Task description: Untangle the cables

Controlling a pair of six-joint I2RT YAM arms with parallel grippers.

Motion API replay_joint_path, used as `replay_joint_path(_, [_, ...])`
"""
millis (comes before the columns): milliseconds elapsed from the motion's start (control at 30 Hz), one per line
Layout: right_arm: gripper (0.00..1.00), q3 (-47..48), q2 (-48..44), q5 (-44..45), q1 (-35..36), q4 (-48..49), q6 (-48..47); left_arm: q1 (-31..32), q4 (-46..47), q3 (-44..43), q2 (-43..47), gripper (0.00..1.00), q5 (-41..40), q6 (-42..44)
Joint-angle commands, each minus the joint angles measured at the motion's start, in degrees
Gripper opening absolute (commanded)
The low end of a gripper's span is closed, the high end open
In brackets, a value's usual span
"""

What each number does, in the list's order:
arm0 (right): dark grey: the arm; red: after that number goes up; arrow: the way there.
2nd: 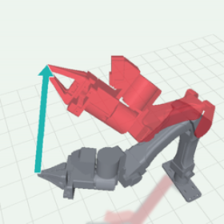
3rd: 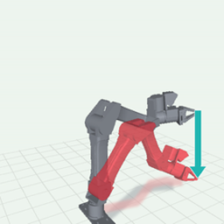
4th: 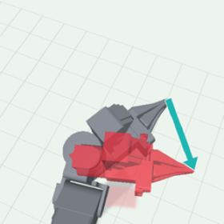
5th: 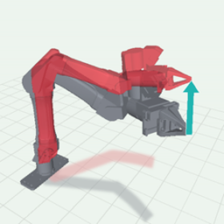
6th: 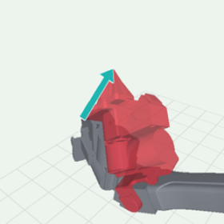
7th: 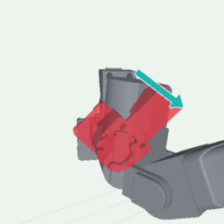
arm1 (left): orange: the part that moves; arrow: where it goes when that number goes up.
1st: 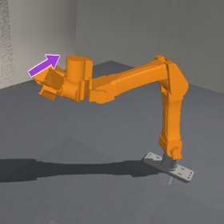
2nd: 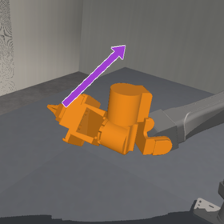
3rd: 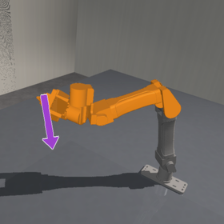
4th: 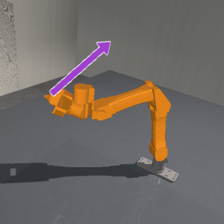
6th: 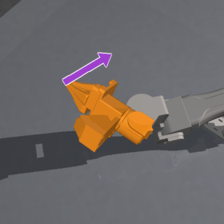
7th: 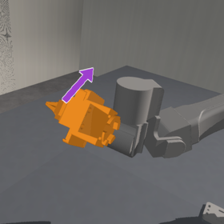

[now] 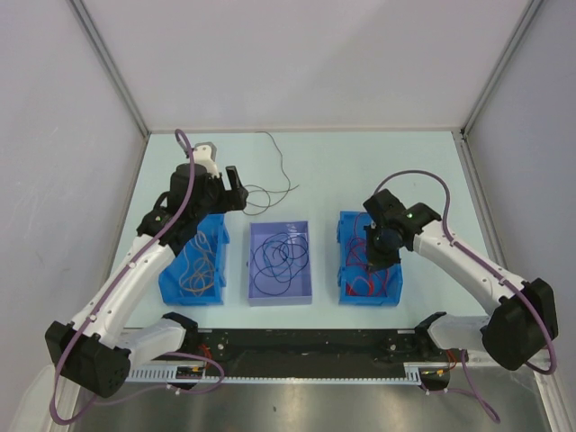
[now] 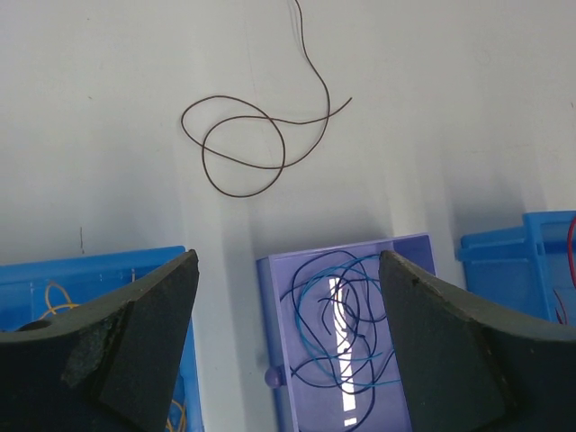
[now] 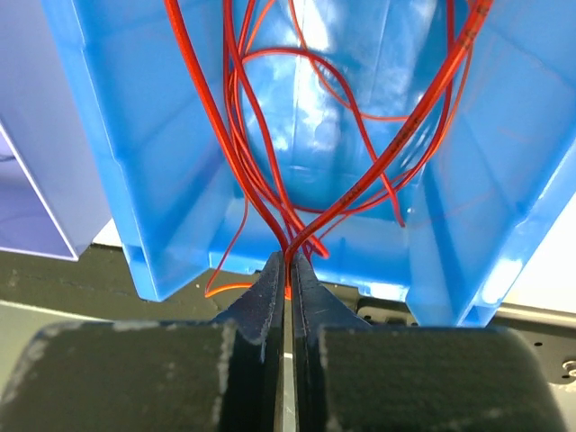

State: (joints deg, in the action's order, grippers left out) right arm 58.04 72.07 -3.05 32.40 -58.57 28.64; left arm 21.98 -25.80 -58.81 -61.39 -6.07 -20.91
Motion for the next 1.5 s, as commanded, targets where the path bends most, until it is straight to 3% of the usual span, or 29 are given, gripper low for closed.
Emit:
replay_joint_path(0, [0.0, 1.9, -0.97, -3.52, 0.47, -3.22, -1.04, -0.36, 0.93, 0.45, 1.44, 0.86, -1.32, 0.95])
replay_joint_path(533, [0.0, 1.55, -3.61, -0.29, 1.61, -4.9, -0.08, -0.36, 0.84, 0.8, 3.2, 0.85, -2.55, 0.96])
replay_joint_path(767, [0.0, -0.21, 1.4, -1.34, -1.55, 0.02, -2.71, -0.36, 0.93, 1.24, 3.64, 0.85, -2.64, 0.95])
replay_joint_path(900, [0.0, -0.21, 2.1, -3.97, -6.9, 3.63, -4.99, -0.36, 0.84, 1.15, 3.82, 0.85, -2.64, 0.87])
replay_joint_path(1133, [0.4, 7.77, 4.39, -5.39, -10.43, 4.78, -6.05, -0.36, 0.84, 1.15, 3.82, 0.86, -2.37, 0.95])
replay_joint_path(1333, [0.45, 18.05, 4.92, -3.37, -10.17, 0.83, -7.9, -0.36, 1.02, 1.15, 3.29, 0.86, -2.55, 0.95])
replay_joint_path(1467, [0.45, 21.32, 4.92, -3.18, -10.17, 3.09, -8.08, -0.36, 1.46, 0.8, 2.24, 0.87, -2.55, 0.69])
